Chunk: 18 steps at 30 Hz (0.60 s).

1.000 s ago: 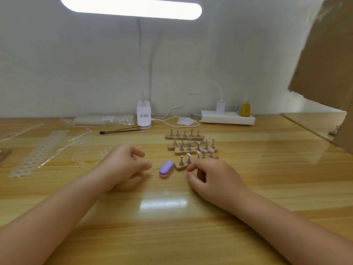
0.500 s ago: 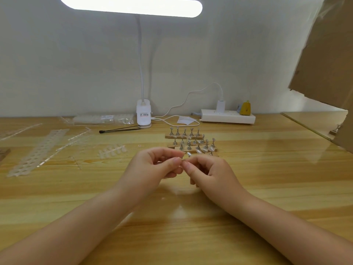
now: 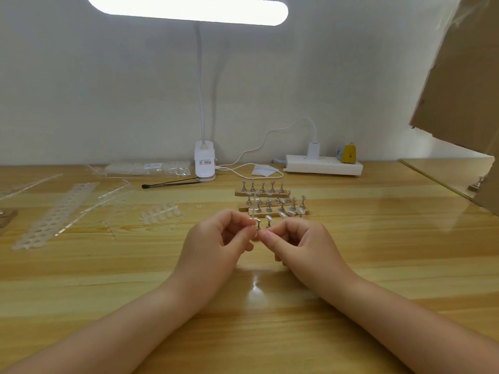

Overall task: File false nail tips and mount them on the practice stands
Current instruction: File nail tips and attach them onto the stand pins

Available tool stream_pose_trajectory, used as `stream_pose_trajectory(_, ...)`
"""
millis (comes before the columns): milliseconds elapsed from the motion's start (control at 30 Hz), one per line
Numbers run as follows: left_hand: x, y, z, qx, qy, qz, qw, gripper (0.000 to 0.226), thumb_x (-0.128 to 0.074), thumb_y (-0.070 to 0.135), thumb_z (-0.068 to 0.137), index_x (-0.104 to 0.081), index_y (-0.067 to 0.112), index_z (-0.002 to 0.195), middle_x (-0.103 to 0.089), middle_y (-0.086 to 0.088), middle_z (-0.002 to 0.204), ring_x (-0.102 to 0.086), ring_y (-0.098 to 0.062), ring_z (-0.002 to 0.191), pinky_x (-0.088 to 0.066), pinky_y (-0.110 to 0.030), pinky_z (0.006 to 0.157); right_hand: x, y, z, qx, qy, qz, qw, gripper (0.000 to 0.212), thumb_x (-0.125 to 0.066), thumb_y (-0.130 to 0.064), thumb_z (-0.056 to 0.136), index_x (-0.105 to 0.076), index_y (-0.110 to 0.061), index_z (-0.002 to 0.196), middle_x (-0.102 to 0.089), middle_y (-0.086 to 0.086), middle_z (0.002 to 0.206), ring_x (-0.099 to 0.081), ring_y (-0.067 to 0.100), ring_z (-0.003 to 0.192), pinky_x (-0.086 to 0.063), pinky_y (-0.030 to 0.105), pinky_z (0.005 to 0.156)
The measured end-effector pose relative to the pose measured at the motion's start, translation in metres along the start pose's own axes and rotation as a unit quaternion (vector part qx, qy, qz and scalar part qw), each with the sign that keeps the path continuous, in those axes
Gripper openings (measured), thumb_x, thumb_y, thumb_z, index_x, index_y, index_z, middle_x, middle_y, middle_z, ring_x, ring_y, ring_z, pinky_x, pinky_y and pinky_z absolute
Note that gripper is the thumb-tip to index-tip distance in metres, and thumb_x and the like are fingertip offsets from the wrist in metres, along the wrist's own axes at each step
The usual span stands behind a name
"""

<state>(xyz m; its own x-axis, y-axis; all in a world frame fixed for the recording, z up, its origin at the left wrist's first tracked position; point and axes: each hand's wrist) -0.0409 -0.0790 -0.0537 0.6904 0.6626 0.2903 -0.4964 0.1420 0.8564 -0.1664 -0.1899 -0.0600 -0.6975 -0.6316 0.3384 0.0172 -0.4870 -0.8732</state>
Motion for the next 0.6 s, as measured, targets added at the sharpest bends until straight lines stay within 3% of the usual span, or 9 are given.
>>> stream_pose_trajectory(233, -0.0066, 0.0019, -0.0089, -0.126, 0.030, 0.114, 0.985, 0.036, -0.077, 0.012, 0.077, -0.064, 0.043, 0.087, -0.070, 0.021, 0.077, -0.067, 0.006, 0.073, -0.051, -0.008, 0.067, -0.0006, -0.0016, -0.0029, 0.026, 0.039, -0.059, 0.997, 0.017, -0.070, -0.023, 0.086, -0.068, -0.026, 0.070, -0.061, 0.003, 0.057, -0.048, 0.003, 0.049, -0.041, 0.021, 0.051)
stream_pose_trajectory(433, -0.0032, 0.0023, -0.0036, -0.034, 0.029, 0.048, 0.998, 0.021, -0.071, 0.011, 0.084, -0.065, 0.031, 0.086, -0.069, 0.015, 0.077, -0.066, -0.004, 0.070, -0.054, -0.019, 0.066, -0.0005, -0.0053, -0.0021, 0.028, 0.003, -0.021, 0.999, 0.012, -0.070, -0.028, 0.085, -0.069, -0.026, 0.074, -0.056, -0.004, 0.054, -0.048, 0.006, 0.051, -0.042, 0.025, 0.051)
stream_pose_trajectory(600, -0.0002, 0.0051, 0.0006, -0.016, 0.021, 0.084, 0.996, 0.019, -0.068, 0.011, 0.086, -0.064, 0.030, 0.084, -0.066, 0.018, 0.075, -0.059, -0.004, 0.069, -0.044, -0.013, 0.060, -0.0013, -0.0035, -0.0003, 0.039, -0.004, -0.021, 0.999, 0.011, -0.071, -0.025, 0.087, -0.071, -0.023, 0.076, -0.054, -0.008, 0.052, -0.045, 0.003, 0.049, -0.037, 0.018, 0.049)
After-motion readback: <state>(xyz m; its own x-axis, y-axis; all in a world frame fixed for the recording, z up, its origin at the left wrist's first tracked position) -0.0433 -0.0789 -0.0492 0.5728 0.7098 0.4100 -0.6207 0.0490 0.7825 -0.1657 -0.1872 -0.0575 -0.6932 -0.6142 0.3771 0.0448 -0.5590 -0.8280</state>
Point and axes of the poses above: each hand's wrist, its own z-axis towards the middle knuckle, its own x-axis out of the back of the hand, y = z × x
